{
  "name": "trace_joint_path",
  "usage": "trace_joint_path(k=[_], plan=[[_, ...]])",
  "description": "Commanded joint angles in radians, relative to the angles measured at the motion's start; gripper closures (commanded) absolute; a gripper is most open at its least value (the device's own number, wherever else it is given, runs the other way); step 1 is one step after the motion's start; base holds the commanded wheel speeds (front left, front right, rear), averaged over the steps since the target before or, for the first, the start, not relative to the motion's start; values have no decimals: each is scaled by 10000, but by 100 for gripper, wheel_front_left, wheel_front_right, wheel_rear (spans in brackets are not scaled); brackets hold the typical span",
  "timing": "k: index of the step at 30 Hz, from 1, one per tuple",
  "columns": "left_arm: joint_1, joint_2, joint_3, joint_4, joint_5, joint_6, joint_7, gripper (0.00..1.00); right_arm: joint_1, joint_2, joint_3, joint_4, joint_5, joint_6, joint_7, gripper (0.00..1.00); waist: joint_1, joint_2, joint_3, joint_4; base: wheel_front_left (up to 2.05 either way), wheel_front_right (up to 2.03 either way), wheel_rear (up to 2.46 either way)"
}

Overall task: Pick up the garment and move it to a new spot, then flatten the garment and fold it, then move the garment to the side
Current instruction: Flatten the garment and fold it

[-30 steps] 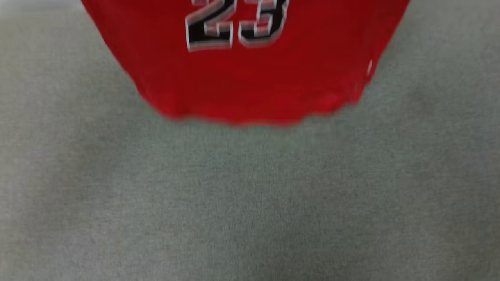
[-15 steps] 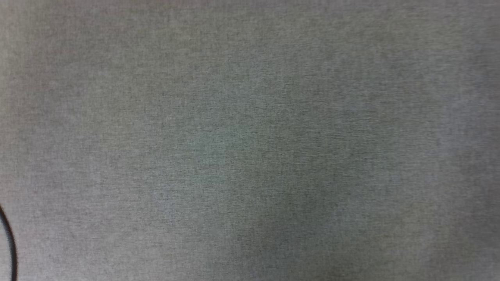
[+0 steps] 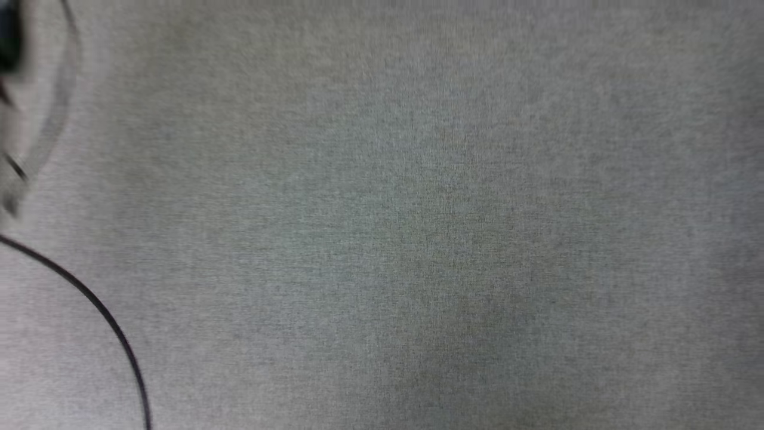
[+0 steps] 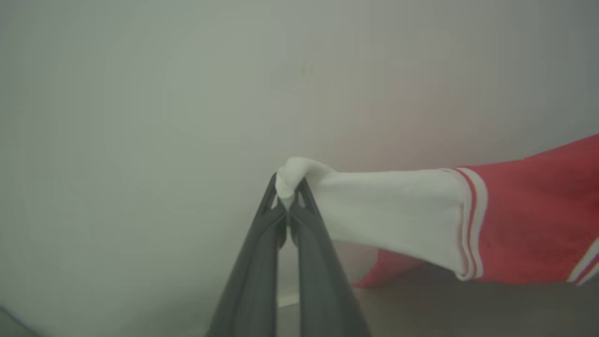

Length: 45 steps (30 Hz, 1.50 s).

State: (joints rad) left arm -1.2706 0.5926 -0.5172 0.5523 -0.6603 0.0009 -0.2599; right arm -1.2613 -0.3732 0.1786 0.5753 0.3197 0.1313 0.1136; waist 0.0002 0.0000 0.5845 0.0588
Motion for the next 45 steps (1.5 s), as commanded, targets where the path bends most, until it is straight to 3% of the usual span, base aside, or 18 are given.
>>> trace_joint_path(k=[1,9,16,25,36,45], plan=[[418,-52,-38,-99,122,-24,-65,100,358,-118,21,115,103,-10,30,100,-2,0,-364,54,0,0,0],[4501,-311,4,-342,248,-88,-62,100,3339,-726,546,424,1251,-12,699,100,-2,0,-1997,-19,0,0,0],[7094,27,-415,-572,98,-79,144,100,5579,-1180,714,-9,2496,-15,1496,100,-2,0,-3197,-118,0,0,0],[9962,583,-868,-1958,-411,390,939,100,7988,-1389,742,-974,3533,-15,2389,100,-2,0,-4229,-286,0,0,0],[12435,1093,-1134,-4016,-1026,1252,1682,100,10504,-1669,152,-1955,4211,-13,3776,100,-2,0,-5063,-284,0,0,0],[13532,1137,-1253,-4911,-1431,1616,1809,100,11968,-1535,-583,-2848,3995,-12,4550,100,-2,0,-5221,-316,0,0,0]])
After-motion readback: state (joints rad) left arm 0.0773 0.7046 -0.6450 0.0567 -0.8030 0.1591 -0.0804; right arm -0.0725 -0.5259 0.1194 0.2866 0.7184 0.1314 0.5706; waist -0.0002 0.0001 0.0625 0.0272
